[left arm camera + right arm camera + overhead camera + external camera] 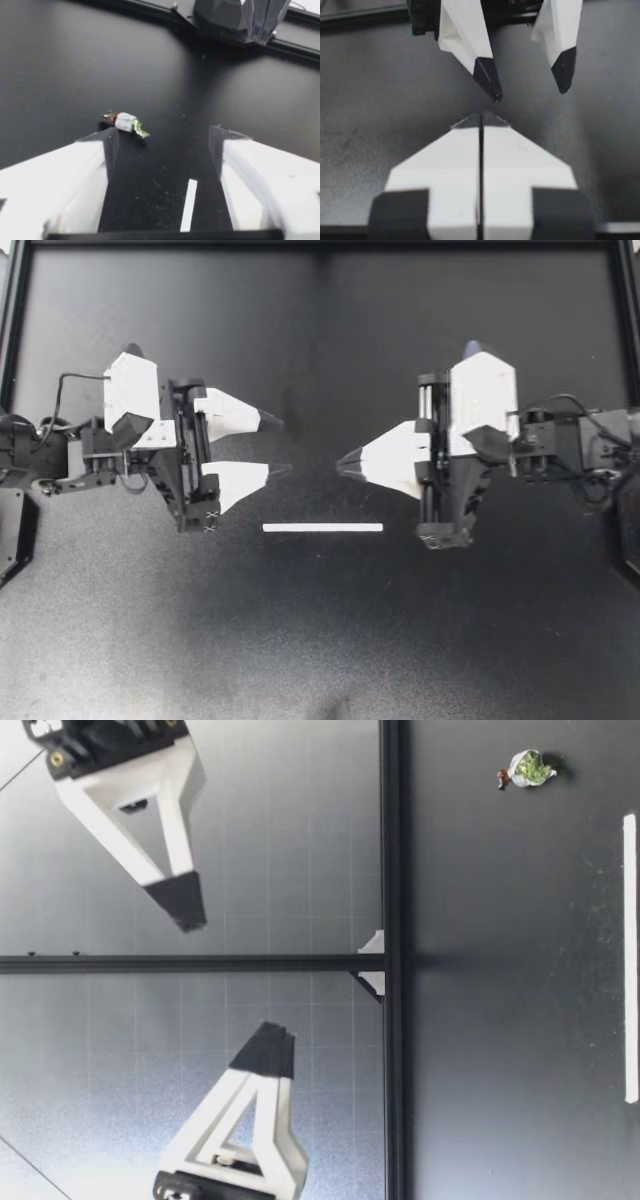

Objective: Pick up the candy and unwrap it.

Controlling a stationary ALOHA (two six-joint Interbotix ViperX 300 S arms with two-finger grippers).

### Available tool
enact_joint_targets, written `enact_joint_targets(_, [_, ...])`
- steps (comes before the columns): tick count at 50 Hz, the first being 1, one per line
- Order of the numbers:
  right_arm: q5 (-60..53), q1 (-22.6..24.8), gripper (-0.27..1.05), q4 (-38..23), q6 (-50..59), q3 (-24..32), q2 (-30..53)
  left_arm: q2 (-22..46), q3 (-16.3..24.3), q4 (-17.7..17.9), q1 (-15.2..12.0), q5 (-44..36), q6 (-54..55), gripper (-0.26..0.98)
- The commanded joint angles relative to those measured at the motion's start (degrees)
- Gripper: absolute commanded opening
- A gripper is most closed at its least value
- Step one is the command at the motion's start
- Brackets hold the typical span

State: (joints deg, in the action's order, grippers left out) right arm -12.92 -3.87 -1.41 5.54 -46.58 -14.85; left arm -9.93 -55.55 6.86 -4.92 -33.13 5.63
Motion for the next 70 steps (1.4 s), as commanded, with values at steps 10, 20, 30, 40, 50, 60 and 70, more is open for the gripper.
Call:
enact_joint_targets(10, [-7.2,-0.4,-0.18,0.1,0.2,-2.0,-1.1,-2.5,1.0,-0.4,-0.1,-0.3,-0.1,0.60])
enact_joint_targets(20, [-8.7,-0.4,-0.18,0.1,0.1,-2.5,-0.9,-4.5,0.5,-1.3,-0.1,-0.4,-0.4,0.60])
enact_joint_targets(30, [-10.3,-0.4,-0.18,0.1,0.1,-3.0,-0.7,-6.4,1.2,-2.0,-0.1,-0.6,-3.1,0.60])
enact_joint_targets(40, [-14.3,-0.4,-0.18,0.1,0.1,-4.2,-1.8,-7.5,0.8,-2.0,-0.1,-0.6,-5.2,0.60])
enact_joint_targets(50, [-18.3,-0.4,-0.18,0.1,-0.4,-5.0,-1.1,-8.7,0.4,-2.0,-0.1,-0.6,-5.6,0.58])
enact_joint_targets(60, [-18.5,-0.4,-0.18,0.1,-0.5,-4.7,0.6,-10.1,-0.2,-2.0,-0.1,-0.6,-5.5,0.50])
enact_joint_targets(70, [-18.9,-0.4,-0.18,0.0,-0.6,-4.6,1.0,-11.3,-0.7,-2.0,-0.1,-0.7,-5.6,0.46])
